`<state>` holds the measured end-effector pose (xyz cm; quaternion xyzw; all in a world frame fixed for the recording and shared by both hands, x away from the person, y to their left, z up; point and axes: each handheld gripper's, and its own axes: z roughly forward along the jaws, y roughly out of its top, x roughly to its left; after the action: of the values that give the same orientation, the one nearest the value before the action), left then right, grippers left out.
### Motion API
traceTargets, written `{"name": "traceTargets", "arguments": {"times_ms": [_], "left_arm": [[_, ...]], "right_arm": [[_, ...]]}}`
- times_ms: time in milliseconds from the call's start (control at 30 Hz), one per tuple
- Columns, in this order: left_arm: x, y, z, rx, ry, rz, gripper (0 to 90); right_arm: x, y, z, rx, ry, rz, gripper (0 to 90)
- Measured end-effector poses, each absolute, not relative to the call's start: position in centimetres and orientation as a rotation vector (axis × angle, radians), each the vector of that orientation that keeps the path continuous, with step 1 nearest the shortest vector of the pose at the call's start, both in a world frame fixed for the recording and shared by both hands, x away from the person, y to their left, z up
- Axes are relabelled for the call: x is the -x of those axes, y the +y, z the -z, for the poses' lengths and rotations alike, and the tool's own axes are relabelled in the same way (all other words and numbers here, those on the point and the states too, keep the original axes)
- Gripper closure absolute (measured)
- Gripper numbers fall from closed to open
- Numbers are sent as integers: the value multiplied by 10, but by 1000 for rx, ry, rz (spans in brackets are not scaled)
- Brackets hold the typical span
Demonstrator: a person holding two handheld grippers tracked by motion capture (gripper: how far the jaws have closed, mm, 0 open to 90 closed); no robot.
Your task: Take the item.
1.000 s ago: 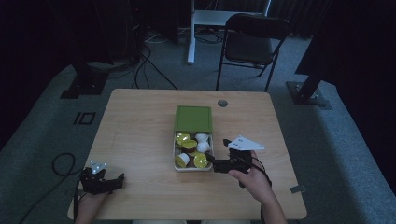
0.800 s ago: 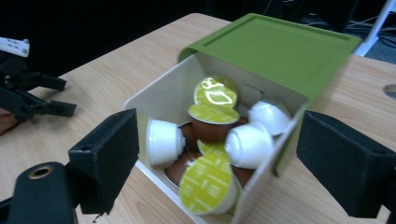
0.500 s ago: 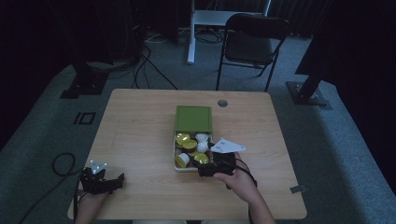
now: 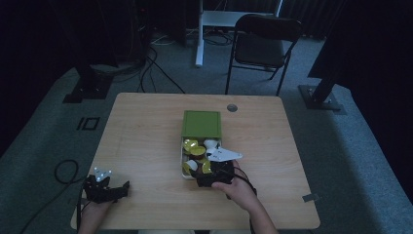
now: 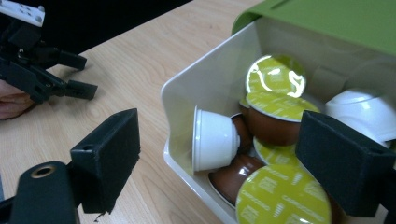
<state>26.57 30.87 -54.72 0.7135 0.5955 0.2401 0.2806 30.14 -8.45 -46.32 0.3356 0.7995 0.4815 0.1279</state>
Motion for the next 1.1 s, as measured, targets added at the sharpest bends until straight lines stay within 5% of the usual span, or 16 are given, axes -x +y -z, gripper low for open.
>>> {"name": "traceTargets", "arguments": {"times_ms": [500,1100], "left_arm": [[-266,309,547,-1912,1596,-643,3],[-266,309,547,-1918,1593,-642,3]], "right_arm": [[-307,-71,478,-1011,2352,-1334,235],[-313,-53,499,-1078,2365,-1247,475]]}}
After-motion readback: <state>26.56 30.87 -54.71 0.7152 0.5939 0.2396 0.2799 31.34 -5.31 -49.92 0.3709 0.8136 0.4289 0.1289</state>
